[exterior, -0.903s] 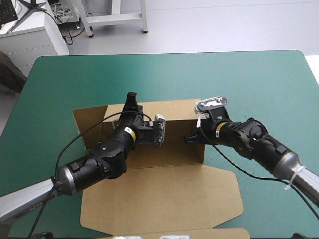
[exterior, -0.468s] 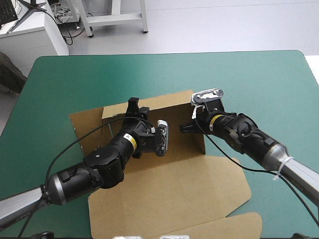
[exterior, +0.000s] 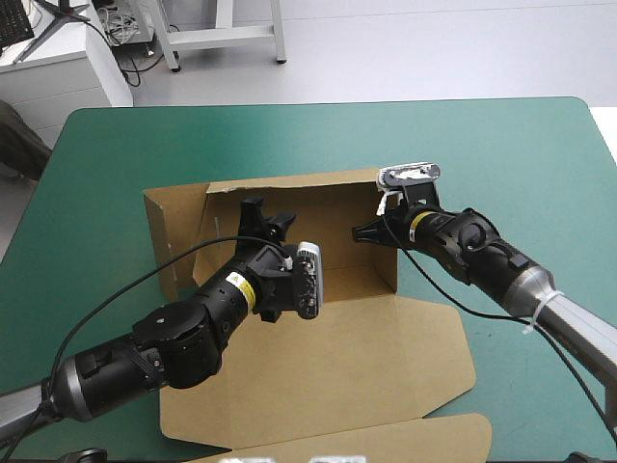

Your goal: Fold the box

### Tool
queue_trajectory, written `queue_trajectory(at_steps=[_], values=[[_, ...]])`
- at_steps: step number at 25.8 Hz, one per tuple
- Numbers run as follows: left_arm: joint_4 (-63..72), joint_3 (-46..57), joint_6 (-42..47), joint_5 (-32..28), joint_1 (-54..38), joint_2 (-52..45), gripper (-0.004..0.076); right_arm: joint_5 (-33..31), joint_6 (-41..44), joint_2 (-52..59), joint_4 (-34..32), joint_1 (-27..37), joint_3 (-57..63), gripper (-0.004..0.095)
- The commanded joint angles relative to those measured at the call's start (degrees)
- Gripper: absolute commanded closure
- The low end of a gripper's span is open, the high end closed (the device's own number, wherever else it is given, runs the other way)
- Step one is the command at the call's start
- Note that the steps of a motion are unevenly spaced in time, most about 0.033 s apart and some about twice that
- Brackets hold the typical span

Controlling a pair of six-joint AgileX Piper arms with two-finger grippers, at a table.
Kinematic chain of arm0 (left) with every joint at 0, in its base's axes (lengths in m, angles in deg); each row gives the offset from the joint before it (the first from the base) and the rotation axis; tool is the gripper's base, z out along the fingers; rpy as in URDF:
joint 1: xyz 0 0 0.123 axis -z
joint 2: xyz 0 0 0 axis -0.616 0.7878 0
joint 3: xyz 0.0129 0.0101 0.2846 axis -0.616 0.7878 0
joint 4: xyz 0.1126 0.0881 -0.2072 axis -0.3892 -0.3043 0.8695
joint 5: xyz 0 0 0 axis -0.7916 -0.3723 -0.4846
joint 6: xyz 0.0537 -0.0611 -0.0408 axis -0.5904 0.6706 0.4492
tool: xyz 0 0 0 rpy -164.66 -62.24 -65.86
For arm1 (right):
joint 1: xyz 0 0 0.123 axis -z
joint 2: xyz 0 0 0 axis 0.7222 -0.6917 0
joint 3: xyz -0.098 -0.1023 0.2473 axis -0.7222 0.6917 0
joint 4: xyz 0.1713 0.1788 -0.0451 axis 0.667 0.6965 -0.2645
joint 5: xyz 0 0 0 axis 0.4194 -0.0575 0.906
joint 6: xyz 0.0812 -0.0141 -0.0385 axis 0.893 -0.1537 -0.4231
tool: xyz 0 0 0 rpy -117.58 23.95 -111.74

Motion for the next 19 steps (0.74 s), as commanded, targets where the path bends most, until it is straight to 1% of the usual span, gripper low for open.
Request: queue_trajectory(at_steps=[1, 3, 6, 10, 13, 14, 15, 16, 18, 19], values=[[-2.18, -2.11, 1.0, -0.28, -1.81, -1.71, 0.0351, -5.57, -0.17, 0.73, -0.96, 0.56, -2.4, 0.0923], [-2.18, -2.67, 2.33, -0.28, -4.24, -1.71, 0.0354, -8.04, -0.31, 0.73, -0.96, 0.77, -3.89, 0.0923], [-1.42, -4.44, 5.32, -0.39, -9.58, -1.71, 0.0354, -14.06, -0.46, 0.73, -0.96, 1.7, -7.19, 0.0927], [5.09, -7.58, 7.42, -0.5, -17.82, -1.71, 0.0354, -22.66, -4.34, 0.73, 0.74, 4.36, -12.14, 0.0928], [12.44, -9.23, 8.06, -1.22, -23.82, -1.71, 0.0354, -26.05, -10.65, 0.73, 6.23, 8.09, -15.51, 0.0928], [17.1, -9.47, 8.06, -1.94, -27.34, -1.77, 0.0354, -27.39, -15.32, 0.63, 10.46, 10.89, -17.3, 0.0928], [18.61, -9.47, 8.06, -2.05, -28.76, -1.77, 0.0354, -28.12, -17.08, 0.5, 12.8, 12.5, -18.04, 0.0928], [22.27, -9.47, 8.06, -2.2, -30.85, -1.85, 0.0354, -30.25, -19.67, -0.33, 15.57, 15.33, -19.43, 0.0928], [26.71, -9.47, 8.06, -2.34, -32.52, -1.85, 0.0357, -33.77, -22.2, -2.94, 17.19, 19.08, -21.55, 0.0928], [27.79, -9.35, 8.06, -2.76, -32.71, -1.85, 0.0357, -34.82, -22.84, -4.18, 17.19, 19.85, -22.23, 0.0928]])
